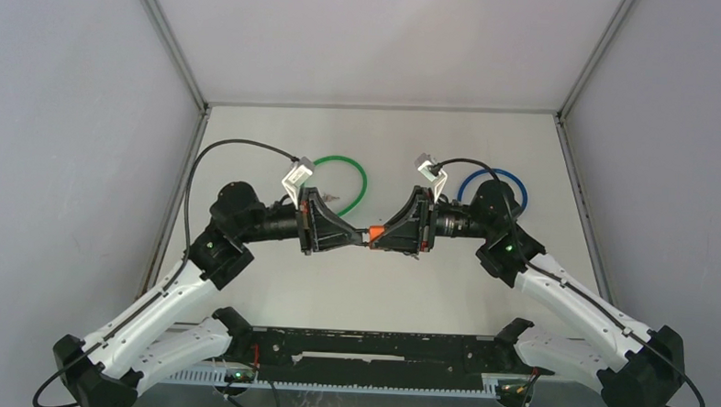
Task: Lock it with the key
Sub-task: Lock the lock.
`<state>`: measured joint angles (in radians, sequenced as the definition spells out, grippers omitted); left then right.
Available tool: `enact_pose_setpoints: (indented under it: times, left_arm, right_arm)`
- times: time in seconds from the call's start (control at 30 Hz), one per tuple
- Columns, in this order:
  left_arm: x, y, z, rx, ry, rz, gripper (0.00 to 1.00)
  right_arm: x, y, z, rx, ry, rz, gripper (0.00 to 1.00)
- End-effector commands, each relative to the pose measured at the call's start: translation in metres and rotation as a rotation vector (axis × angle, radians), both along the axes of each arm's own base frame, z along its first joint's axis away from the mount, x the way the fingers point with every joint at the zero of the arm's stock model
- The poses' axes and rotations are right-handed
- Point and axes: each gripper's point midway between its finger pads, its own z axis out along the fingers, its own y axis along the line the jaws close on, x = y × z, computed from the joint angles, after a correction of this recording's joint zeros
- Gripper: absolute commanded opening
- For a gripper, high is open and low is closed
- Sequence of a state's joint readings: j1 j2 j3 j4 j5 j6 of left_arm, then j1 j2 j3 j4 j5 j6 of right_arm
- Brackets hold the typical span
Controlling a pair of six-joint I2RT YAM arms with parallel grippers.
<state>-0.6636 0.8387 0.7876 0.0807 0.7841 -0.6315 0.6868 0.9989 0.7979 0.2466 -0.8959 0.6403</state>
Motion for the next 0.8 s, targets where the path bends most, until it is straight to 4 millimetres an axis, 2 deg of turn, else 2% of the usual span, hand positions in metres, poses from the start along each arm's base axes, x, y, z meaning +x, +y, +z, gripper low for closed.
enact_pose_setpoints:
  times: [0.0,0.2,0.3,0.5,0.6,0.77]
  left_arm:
    - [-0.006,-0.011,0.024,-0.075,-0.053,-0.036,0.00]
    - [-0.005,-0.016,0.020,-0.077,-0.047,-0.036,0.00]
    - [-0.004,-0.019,0.015,-0.083,-0.035,-0.047,0.00]
    - [-0.010,-0.023,0.017,-0.110,-0.038,-0.072,0.00]
    - [-0.012,-0.024,0.016,-0.110,-0.035,-0.074,0.00]
    - [-0.006,-0.020,0.006,-0.073,-0.040,-0.019,0.00]
  right_arm:
    - [0.008,0.012,0.022,0.048,-0.057,-0.044,0.00]
    - [0.016,0.021,0.021,0.055,-0.046,-0.092,0.00]
    - [0.013,0.033,0.019,0.071,-0.051,-0.046,0.00]
    - [0.022,0.054,0.002,0.058,0.026,-0.028,0.00]
    - [0.030,0.054,0.005,0.071,0.030,-0.056,0.00]
    - [0.034,0.041,0.015,0.080,0.005,-0.108,0.00]
